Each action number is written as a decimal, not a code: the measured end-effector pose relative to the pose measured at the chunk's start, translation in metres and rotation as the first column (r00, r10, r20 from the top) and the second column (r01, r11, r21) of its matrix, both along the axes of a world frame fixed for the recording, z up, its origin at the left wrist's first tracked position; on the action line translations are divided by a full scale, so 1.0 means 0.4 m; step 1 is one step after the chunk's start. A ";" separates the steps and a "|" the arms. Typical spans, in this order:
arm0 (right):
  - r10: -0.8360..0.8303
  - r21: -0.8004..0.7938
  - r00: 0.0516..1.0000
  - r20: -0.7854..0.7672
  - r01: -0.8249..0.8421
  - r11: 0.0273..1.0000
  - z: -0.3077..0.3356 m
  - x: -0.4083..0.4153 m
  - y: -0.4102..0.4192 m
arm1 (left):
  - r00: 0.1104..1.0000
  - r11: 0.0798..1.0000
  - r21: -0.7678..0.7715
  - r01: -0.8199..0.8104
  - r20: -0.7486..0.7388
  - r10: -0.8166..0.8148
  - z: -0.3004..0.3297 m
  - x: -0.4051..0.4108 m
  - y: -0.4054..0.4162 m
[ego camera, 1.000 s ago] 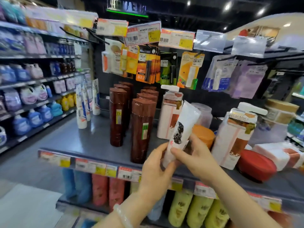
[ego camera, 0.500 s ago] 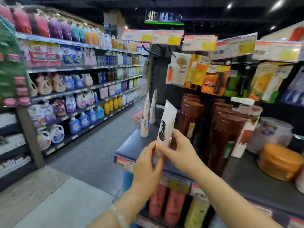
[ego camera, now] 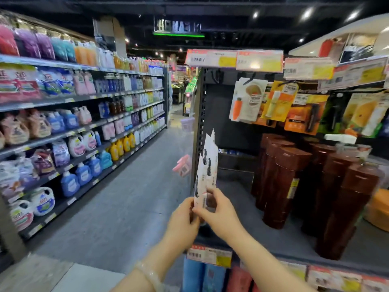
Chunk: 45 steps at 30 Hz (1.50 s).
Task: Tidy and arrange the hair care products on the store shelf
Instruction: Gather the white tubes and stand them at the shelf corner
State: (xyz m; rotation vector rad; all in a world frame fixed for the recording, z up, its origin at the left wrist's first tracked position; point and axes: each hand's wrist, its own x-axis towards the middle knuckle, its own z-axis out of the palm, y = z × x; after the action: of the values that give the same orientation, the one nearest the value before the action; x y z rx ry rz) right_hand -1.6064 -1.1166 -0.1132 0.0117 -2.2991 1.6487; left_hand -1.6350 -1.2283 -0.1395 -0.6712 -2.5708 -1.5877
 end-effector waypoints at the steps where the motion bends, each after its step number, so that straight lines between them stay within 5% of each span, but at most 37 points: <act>1: 0.027 0.004 0.999 0.027 -0.027 1.000 0.000 0.003 0.008 | 1.000 1.000 -0.002 0.021 0.018 -0.021 -0.005 -0.006 -0.002; 4: 0.015 0.002 0.998 0.063 -0.015 1.000 -0.007 0.010 0.059 | 0.996 0.996 0.038 0.077 0.040 -0.078 -0.011 -0.010 -0.003; 9: -0.264 0.214 0.962 0.064 0.246 0.946 -0.027 -0.050 0.124 | 0.995 0.993 0.078 0.084 0.056 -0.088 -0.021 -0.018 0.002; 16: -0.179 0.133 0.978 0.108 0.164 0.977 -0.026 -0.134 0.108 | 0.993 0.987 0.137 0.088 0.071 -0.098 -0.007 -0.016 0.002; 27: -0.264 0.294 0.962 0.070 0.233 0.927 -0.049 -0.172 0.101 | 0.985 0.972 0.206 0.114 0.104 -0.138 -0.008 -0.037 -0.008; 45: -0.262 0.262 0.963 0.068 0.237 0.936 -0.061 -0.184 0.100 | 0.983 0.975 0.199 0.103 0.131 -0.130 -0.016 -0.055 0.003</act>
State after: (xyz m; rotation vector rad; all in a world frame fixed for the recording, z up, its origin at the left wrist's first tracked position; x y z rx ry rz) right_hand -1.6802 -1.0766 -0.1375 -0.3029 -2.4527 1.2519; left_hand -1.6571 -1.2269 -0.1458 -0.7270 -2.4680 -1.9577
